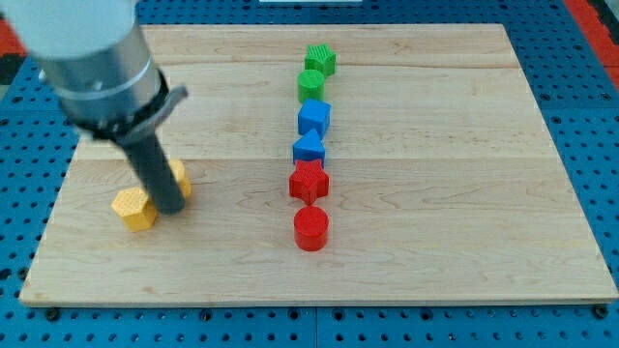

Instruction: Move the yellow heart closer to the line of blocks

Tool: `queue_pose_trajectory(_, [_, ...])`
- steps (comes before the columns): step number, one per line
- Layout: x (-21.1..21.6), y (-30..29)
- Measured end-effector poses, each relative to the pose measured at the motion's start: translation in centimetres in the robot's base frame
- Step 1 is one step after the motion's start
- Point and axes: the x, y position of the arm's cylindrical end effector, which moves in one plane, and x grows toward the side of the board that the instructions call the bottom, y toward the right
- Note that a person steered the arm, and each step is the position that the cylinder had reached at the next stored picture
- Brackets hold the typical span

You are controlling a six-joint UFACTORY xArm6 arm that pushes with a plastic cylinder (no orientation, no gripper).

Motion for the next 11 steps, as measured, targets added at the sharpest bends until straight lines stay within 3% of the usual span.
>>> queue_pose_trajectory(3, [-18.3, -1.8])
queue_pose_trajectory(4, [-16.8, -6.5])
queue_pose_trajectory(5, [-20.0, -3.9])
queue_pose_trajectory(6, [-20.7, 4.2])
queue_pose_trajectory(7, [-21.0, 6.0])
queue_pose_trajectory(8, [-21.4, -1.0])
queue_pose_trajectory(9, [-24.6, 6.8])
queue_pose_trajectory(10, [-24.7, 12.5])
queue_pose_trajectory(11, [-25.7, 9.5])
